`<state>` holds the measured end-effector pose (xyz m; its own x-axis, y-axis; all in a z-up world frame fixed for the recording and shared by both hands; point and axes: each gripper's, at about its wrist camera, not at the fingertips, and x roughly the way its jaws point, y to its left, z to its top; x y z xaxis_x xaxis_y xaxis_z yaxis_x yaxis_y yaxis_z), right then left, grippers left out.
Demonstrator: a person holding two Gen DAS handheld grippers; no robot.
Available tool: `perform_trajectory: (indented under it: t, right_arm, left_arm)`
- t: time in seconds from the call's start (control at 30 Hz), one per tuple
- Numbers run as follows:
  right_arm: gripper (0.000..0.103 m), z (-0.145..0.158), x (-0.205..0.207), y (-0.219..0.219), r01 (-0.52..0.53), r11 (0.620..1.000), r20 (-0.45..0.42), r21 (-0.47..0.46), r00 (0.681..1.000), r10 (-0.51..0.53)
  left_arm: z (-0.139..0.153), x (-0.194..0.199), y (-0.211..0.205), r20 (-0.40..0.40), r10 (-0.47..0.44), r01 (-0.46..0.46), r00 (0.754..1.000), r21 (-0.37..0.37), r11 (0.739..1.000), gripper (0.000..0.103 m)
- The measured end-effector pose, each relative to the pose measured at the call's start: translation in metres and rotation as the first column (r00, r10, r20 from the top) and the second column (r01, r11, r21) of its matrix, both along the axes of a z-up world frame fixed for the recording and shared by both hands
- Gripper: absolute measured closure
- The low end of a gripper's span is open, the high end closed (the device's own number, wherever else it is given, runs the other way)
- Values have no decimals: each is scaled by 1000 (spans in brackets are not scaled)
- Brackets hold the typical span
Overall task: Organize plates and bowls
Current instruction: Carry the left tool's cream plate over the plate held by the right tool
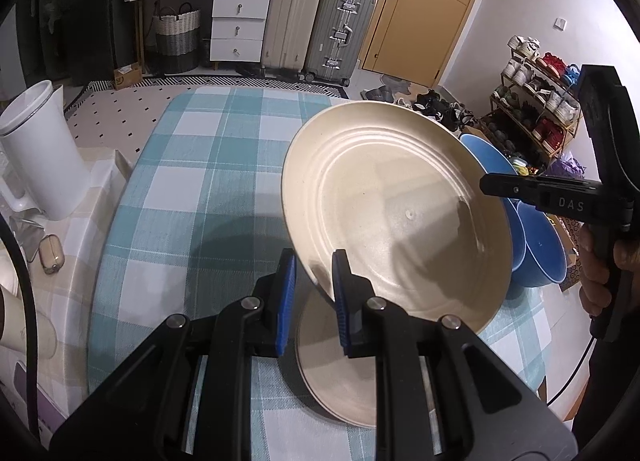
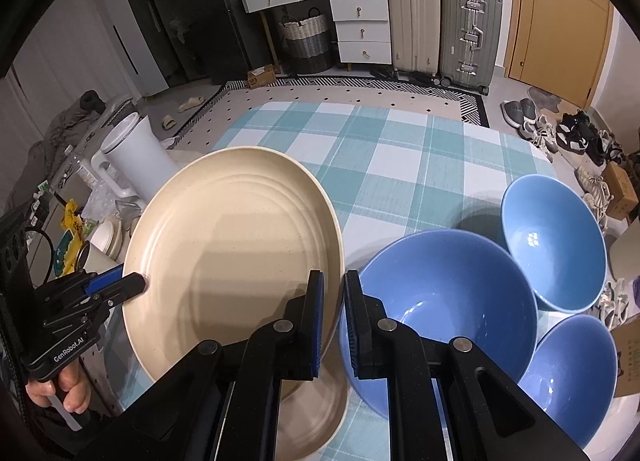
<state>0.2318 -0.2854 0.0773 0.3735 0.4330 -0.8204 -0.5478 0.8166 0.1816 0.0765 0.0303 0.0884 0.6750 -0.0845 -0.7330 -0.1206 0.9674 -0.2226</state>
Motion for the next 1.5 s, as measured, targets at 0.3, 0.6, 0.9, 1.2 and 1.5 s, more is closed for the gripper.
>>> perform_trajectory:
  t: [0.3,0.6,0.9,1.2,1.5]
  right_arm:
    - [92,-4,-19,-7,-7,1000,3,27,1000,7]
    - [92,-5,-37,-14,-2,998,17,60,1000,1]
    - [92,-12,-58,-22,-2,995,21,100,1000,0]
    - [92,-26,-70,-31,21,989,1,144,1000,-21]
    - [92,-43,-81,-34,21,986,-6,163,1000,-20]
  left_arm:
    - [-5,-13,-2,-7,-9,9,1000,11,1000,88]
    - [-14,-23,-1,-14,-21,21,1000,14,1000,88]
    - [-32,-29,0,-38,-27,28,999,20,999,88]
    - [-43,-30,-3,-35,-46,48,998,54,997,88]
    - [-55,-34,-5,-41,-54,57,998,80,995,88]
